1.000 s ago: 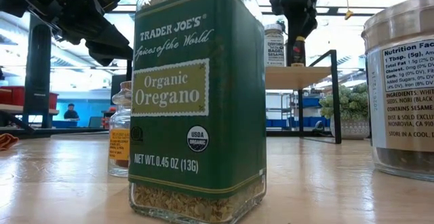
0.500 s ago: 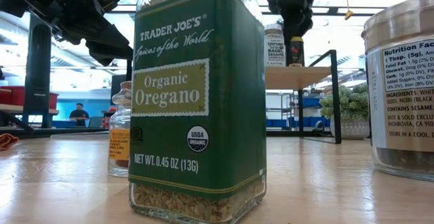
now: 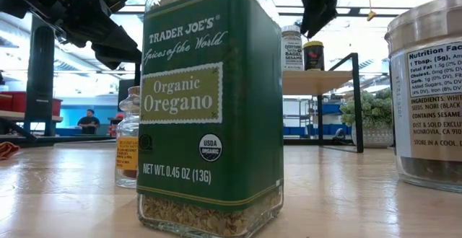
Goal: Shelf spices
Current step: Put the gold seasoning bottle on the shelf
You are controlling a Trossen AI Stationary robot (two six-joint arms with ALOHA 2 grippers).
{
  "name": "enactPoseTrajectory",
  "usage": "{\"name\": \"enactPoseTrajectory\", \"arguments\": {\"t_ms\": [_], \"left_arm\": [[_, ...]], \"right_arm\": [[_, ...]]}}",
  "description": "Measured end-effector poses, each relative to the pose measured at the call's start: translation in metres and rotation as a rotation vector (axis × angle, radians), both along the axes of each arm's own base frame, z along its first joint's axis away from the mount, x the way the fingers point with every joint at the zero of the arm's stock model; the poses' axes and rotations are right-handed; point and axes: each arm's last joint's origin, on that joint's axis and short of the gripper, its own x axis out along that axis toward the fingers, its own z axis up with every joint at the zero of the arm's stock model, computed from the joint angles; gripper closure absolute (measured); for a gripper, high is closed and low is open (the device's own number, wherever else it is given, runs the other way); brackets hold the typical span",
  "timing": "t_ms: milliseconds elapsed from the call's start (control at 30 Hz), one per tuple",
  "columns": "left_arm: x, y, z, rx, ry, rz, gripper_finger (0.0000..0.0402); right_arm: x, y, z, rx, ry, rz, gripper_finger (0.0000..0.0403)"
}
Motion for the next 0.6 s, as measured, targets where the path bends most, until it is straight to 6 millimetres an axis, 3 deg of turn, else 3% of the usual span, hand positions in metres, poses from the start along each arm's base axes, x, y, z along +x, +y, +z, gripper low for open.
{"name": "enactPoseTrajectory", "arguments": {"t_ms": [167, 333, 467, 600], "left_arm": [[0.0, 0.0, 0.0, 0.0, 0.0, 0.0, 0.0215], [0.0, 0.0, 0.0, 0.0, 0.0, 0.0, 0.0215], [0.0, 0.0, 0.0, -0.004, -0.004, 0.001, 0.0215], [0.001, 0.0, 0.002, -0.008, -0.017, 0.001, 0.0215]], "right_arm": [[-0.029, 0.024, 0.019, 0.059, -0.086, -0.057, 0.0134], [-0.05, 0.068, 0.026, 0.174, -0.134, -0.051, 0.014], [-0.049, 0.112, 0.006, 0.164, -0.153, -0.002, 0.0151], [-0.042, 0.161, -0.04, 0.174, -0.189, 0.051, 0.016]]}}
